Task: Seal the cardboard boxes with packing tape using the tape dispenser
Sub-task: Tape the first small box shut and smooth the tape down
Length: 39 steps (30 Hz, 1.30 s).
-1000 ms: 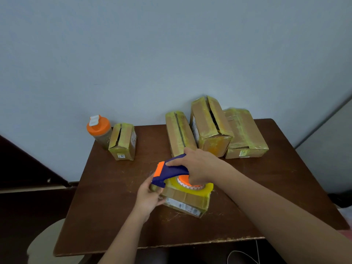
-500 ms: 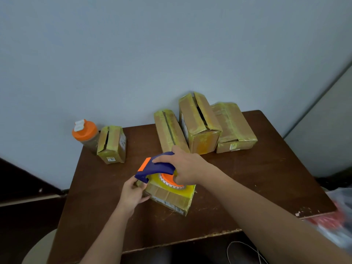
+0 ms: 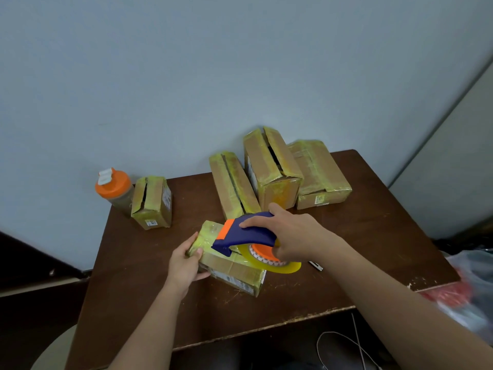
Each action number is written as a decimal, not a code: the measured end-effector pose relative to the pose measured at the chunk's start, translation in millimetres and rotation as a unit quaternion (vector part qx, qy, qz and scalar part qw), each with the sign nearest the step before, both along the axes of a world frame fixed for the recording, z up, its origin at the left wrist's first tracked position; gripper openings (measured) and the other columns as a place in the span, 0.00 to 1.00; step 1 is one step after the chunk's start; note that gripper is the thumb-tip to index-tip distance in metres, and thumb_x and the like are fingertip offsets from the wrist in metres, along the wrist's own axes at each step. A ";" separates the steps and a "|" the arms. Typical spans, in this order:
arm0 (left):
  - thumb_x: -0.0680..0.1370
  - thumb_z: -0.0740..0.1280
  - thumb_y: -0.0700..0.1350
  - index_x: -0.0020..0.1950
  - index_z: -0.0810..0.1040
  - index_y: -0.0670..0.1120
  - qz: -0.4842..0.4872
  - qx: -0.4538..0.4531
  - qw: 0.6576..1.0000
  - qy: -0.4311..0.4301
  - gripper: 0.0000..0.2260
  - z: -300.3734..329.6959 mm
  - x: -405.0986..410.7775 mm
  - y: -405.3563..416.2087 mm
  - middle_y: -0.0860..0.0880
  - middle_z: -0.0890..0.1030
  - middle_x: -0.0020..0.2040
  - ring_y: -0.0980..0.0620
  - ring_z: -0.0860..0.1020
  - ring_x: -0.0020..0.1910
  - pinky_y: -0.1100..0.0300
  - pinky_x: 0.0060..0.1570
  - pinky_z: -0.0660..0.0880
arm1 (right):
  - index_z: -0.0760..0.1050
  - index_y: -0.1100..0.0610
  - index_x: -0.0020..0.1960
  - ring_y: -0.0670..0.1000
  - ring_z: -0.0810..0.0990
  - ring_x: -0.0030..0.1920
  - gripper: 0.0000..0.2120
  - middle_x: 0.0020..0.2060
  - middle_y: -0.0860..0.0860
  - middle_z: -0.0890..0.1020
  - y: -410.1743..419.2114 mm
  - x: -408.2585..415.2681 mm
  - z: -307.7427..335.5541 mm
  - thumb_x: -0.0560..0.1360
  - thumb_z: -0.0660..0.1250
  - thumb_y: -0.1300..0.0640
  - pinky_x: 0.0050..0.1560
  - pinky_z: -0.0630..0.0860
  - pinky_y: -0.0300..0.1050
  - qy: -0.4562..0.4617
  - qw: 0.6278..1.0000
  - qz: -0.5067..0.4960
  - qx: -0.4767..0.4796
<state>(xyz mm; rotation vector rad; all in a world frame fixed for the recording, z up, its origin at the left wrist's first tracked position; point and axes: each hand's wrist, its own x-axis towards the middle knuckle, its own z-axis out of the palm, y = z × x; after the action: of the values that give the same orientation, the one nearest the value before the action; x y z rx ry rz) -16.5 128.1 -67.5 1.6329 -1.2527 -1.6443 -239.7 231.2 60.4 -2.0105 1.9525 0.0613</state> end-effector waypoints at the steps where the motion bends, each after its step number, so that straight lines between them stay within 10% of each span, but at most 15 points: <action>1: 0.82 0.61 0.38 0.72 0.70 0.54 0.003 0.000 1.000 -0.002 0.20 0.0 -0.1 0.4 0.48 0.71 0.66 0.44 0.76 0.60 0.47 0.40 0.82 | 0.55 0.33 0.73 0.49 0.69 0.35 0.33 0.56 0.50 0.64 1.3 0.5 -2.2 0.76 0.65 0.54 0.30 0.65 0.39 0.005 1.000 -0.001 0.000; 12: 0.83 0.58 0.38 0.71 0.71 0.49 0.051 -0.023 0.998 -0.026 0.17 -1.3 -11.8 5.0 0.48 0.73 0.63 0.44 0.77 0.56 0.53 0.34 0.82 | 0.54 0.31 0.69 0.53 0.76 0.39 0.31 0.57 0.49 0.64 32.7 -14.6 -12.1 0.75 0.67 0.49 0.36 0.78 0.46 0.011 0.999 -0.045 -0.013; 25: 0.82 0.55 0.36 0.70 0.72 0.46 0.081 -0.020 0.995 -0.055 0.18 -1.7 -20.5 1.3 0.47 0.74 0.59 0.50 0.78 0.42 0.61 0.26 0.77 | 0.55 0.34 0.71 0.53 0.76 0.39 0.32 0.60 0.51 0.64 40.3 -3.7 -22.2 0.75 0.68 0.51 0.34 0.72 0.42 0.024 0.999 -0.045 -0.010; 39: 0.83 0.59 0.50 0.57 0.76 0.44 0.072 -0.029 0.994 -0.078 0.12 1.4 -21.0 -4.7 0.48 0.77 0.47 0.45 0.79 0.49 0.49 0.41 0.81 | 0.55 0.34 0.71 0.53 0.78 0.40 0.33 0.60 0.51 0.65 38.5 -6.9 -28.6 0.74 0.69 0.51 0.34 0.72 0.42 0.023 0.999 -0.047 -0.005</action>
<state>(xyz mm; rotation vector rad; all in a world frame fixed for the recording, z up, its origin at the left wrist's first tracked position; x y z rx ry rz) -37.5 123.4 -66.1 1.8006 -1.2138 -1.4043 -246.5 269.7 31.9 -1.9367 2.0786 0.0759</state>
